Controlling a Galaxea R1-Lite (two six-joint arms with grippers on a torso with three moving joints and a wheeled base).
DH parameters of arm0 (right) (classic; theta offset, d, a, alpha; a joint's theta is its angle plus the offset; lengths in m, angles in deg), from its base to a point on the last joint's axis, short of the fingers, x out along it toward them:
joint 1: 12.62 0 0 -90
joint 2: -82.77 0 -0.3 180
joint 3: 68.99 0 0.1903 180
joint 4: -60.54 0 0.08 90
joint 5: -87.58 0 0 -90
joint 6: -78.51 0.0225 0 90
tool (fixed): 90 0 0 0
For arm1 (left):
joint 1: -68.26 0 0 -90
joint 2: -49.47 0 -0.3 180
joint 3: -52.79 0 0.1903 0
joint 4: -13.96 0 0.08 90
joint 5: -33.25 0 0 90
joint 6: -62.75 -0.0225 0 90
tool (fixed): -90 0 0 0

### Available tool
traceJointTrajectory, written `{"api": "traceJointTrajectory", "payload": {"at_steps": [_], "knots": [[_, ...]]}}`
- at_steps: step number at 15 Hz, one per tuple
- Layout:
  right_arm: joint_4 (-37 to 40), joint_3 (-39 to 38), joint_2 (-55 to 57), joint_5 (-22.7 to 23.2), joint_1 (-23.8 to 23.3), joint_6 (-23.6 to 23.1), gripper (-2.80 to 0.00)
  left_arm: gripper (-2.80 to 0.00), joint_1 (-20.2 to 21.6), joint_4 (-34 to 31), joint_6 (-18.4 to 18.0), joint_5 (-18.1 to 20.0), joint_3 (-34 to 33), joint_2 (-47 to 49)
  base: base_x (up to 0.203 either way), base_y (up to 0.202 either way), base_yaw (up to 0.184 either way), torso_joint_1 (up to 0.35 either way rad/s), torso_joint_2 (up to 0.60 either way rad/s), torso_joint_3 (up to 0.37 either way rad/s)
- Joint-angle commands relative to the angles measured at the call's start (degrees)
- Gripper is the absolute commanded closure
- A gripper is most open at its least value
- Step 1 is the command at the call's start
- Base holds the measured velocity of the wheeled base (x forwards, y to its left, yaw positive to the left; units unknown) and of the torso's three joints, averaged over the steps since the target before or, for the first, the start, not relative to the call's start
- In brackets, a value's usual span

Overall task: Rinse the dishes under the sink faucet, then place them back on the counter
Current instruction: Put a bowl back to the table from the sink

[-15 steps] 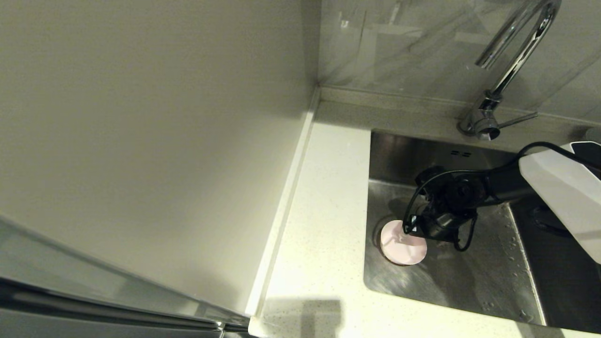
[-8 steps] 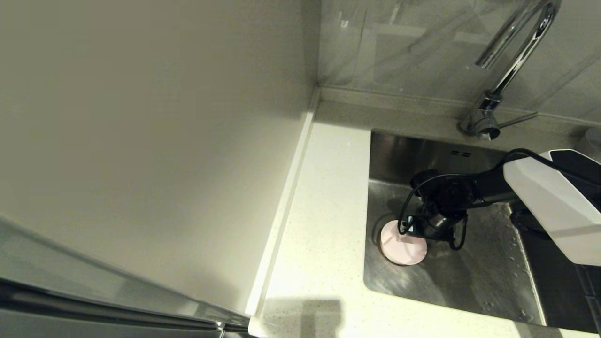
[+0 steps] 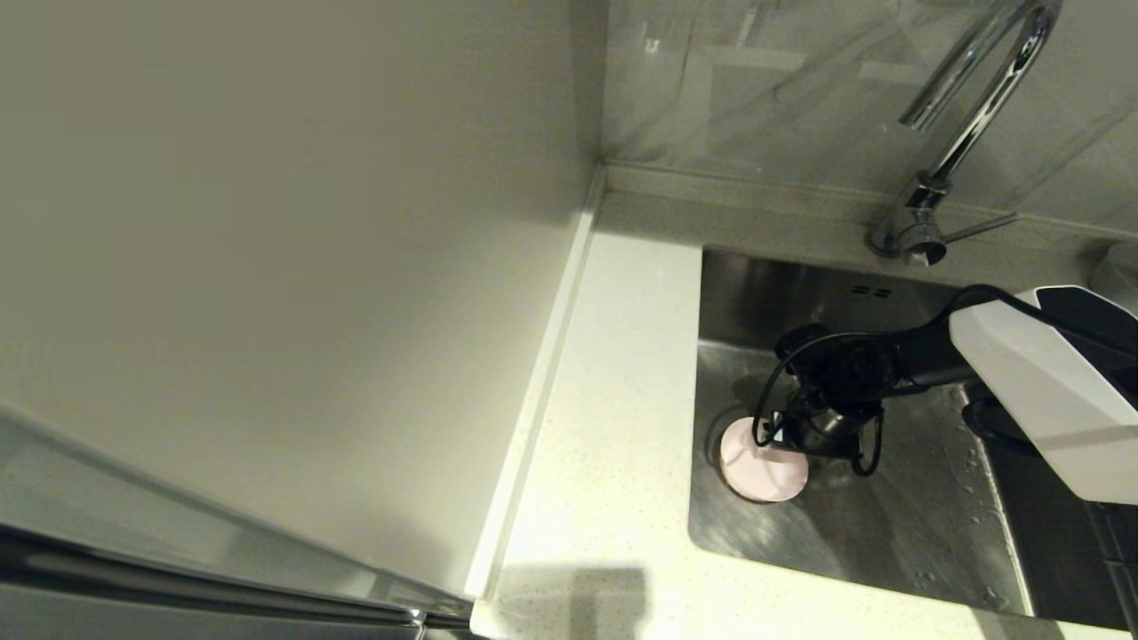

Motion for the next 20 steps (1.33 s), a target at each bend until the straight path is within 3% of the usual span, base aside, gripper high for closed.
{"api": "traceJointTrajectory", "payload": {"at_steps": [1, 2, 4, 13, 17, 20], "knots": [[0.22, -0.19, -0.06, -0.05, 0.03, 0.17, -2.80, 0.00, 0.00, 0.04, 0.03, 0.00, 0.00, -0.18, 0.000, 0.000, 0.000, 0.000, 0.00, 0.000], [0.37, -0.36, -0.12, -0.05, 0.03, 0.34, -2.80, 0.00, 0.00, 0.04, 0.03, 0.00, 0.00, -0.18, 0.000, 0.000, 0.000, 0.000, 0.00, 0.000], [1.48, -0.25, -0.15, 0.03, 0.03, 0.47, 0.00, 0.00, -0.03, 0.04, 0.00, 0.00, 0.00, -0.18, 0.000, 0.000, 0.000, 0.000, 0.00, 0.000], [1.45, 0.30, -1.77, -0.81, -0.07, 0.48, 0.00, 0.00, 0.00, 0.04, -0.03, 0.00, 0.00, -0.18, 0.000, 0.000, 0.000, 0.000, 0.00, 0.000], [1.21, 0.18, -7.48, -9.09, -1.82, 1.22, 0.00, 0.00, 0.00, 0.04, 0.03, 0.00, 0.00, -0.26, 0.000, 0.000, 0.000, 0.000, 0.00, 0.000], [1.41, -1.33, -16.00, -11.70, -5.81, 1.45, 0.00, 0.00, 0.00, 0.04, 0.03, 0.00, 0.00, -0.18, 0.000, 0.000, 0.000, 0.000, 0.00, 0.000]]}}
